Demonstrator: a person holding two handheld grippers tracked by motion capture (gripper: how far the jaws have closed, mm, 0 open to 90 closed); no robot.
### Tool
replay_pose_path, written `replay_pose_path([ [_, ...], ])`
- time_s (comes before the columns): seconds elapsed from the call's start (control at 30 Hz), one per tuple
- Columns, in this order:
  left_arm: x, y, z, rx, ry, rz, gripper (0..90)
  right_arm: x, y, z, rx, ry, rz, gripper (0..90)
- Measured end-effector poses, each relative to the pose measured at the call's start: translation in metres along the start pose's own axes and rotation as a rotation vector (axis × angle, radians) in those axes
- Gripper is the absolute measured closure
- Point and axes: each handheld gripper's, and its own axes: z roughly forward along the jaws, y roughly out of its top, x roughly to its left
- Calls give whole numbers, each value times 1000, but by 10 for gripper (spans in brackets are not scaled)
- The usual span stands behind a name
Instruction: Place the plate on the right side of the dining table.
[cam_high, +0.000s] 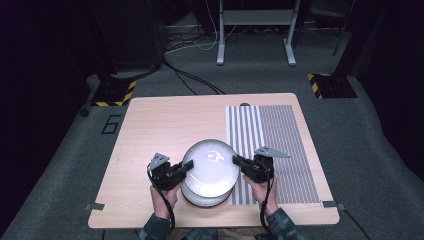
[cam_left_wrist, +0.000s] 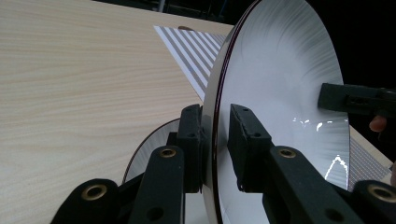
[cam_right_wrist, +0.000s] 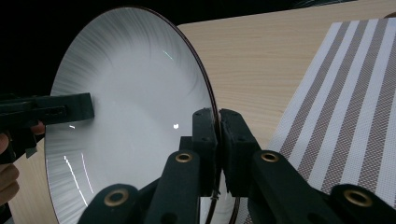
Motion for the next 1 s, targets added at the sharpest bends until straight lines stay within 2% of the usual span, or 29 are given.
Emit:
replay_pose_path([
  [1.0, -26, 22, 34, 28, -78, 33, 745, -23, 14, -36, -50, -53, 20, 853],
])
